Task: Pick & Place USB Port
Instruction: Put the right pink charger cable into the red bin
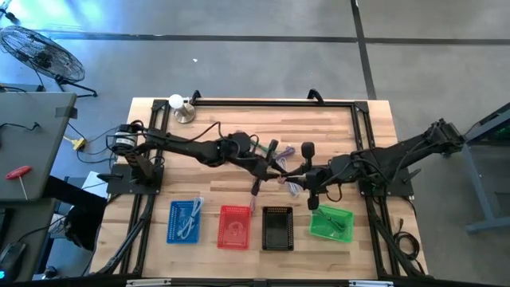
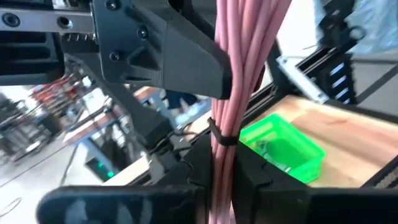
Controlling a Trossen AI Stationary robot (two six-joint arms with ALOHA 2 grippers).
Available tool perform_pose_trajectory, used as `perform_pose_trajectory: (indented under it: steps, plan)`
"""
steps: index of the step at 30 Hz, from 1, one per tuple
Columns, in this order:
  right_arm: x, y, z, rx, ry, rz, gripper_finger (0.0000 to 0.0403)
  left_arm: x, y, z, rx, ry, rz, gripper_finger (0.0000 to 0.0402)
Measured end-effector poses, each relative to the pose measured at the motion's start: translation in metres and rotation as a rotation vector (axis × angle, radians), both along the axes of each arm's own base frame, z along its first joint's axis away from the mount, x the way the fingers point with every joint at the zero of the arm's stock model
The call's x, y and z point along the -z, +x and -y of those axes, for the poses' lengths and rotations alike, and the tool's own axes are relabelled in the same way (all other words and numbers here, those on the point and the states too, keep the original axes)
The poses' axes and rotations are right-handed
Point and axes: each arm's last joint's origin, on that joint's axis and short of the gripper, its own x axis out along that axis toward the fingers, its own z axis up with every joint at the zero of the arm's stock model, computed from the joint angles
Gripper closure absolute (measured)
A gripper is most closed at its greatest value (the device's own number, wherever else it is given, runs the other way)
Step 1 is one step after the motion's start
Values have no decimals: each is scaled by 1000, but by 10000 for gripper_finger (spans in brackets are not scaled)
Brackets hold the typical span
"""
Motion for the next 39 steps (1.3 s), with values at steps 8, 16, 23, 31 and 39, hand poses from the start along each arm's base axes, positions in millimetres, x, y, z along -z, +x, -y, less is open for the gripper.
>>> perform_pose_trajectory:
  steps: [8,16,23,31,39]
  plan:
    - [2,-2,-3,36,54,-14,350,1,0,2,-47,55,10,383]
    - [-3,-13,-15,168,-33,26,268,4,0,9,-45,144,-3,383]
    - [-10,-35,-30,310,-103,65,207,-4,-19,35,-253,402,-121,384]
    - [-8,-46,-37,394,-145,63,197,-41,-78,64,-442,342,-305,384]
    - [-7,-46,-37,386,-138,51,211,-58,-132,88,-742,-167,-386,384]
